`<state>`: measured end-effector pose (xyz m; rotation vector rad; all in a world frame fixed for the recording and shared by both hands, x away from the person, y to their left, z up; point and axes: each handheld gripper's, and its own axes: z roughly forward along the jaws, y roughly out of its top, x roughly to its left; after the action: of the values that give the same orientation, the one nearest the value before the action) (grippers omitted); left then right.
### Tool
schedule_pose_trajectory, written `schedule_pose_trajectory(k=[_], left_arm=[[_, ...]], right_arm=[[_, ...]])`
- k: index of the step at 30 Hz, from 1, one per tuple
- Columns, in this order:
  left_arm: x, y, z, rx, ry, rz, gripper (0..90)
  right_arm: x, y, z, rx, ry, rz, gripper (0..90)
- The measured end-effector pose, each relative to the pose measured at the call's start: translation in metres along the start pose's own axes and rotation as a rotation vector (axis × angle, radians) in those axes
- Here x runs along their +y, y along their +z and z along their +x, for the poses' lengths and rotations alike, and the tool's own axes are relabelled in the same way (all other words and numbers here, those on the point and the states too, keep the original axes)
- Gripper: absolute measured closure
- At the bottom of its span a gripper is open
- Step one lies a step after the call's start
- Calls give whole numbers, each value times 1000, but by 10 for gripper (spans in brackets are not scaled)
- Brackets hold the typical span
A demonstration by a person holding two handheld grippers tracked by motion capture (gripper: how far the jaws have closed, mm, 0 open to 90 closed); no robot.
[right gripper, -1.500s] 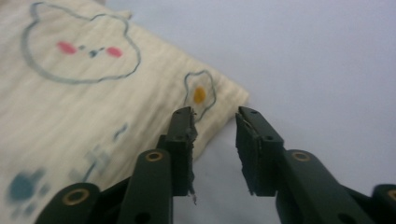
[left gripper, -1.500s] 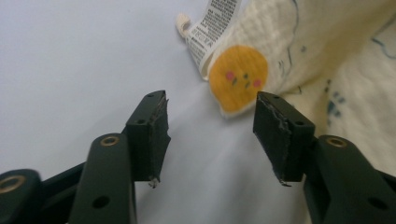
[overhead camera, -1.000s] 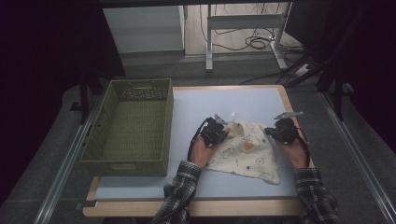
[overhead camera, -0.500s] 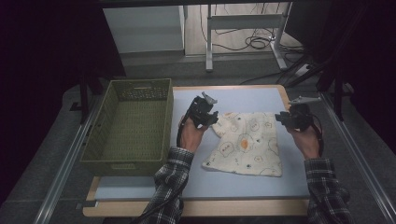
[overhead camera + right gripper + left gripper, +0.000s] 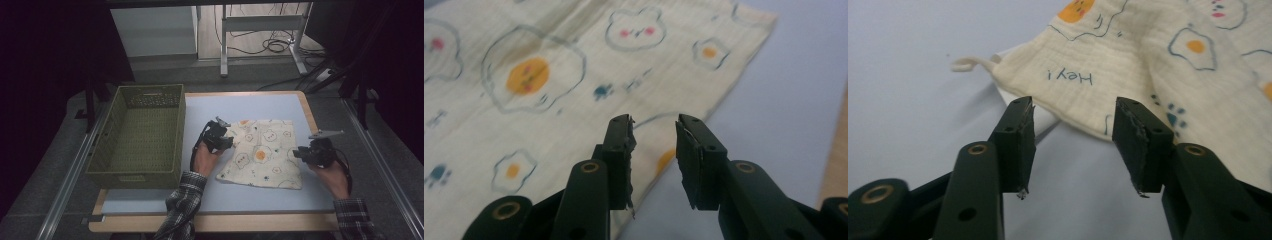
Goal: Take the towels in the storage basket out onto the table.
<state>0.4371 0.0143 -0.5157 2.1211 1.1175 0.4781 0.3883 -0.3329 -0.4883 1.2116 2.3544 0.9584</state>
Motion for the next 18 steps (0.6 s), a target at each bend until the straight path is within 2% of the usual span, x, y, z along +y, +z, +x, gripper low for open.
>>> schedule_pose_trajectory(k=[4, 5, 7, 8, 10, 12, 14, 16, 18], left_arm=[[2, 21, -2, -8, 8, 24, 492], [2, 24, -2, -20, 10, 12, 506], [4, 26, -2, -52, -2, 3, 627], [5, 27, -4, -54, 2, 7, 729], [9, 27, -6, -32, 47, 28, 891], [14, 22, -2, 11, 67, 18, 898], [18, 15, 9, 41, 35, -1, 897], [23, 9, 19, 92, 21, -12, 892], [25, 5, 29, 115, 7, 0, 858]], right_arm=[[-18, -2, 9, 17, 0, 14, 637], [-23, -3, 12, 17, -6, 18, 629], [-30, -4, 14, 15, -13, 23, 618], [-34, -5, 15, 17, -9, 27, 614], [-40, -5, 16, 16, -6, 28, 612], [-42, -6, 16, 19, 1, 27, 611], [-44, -8, 15, 15, 0, 18, 611], [-44, -9, 14, 10, -2, 14, 610], [-43, -9, 13, 12, 3, 9, 607]])
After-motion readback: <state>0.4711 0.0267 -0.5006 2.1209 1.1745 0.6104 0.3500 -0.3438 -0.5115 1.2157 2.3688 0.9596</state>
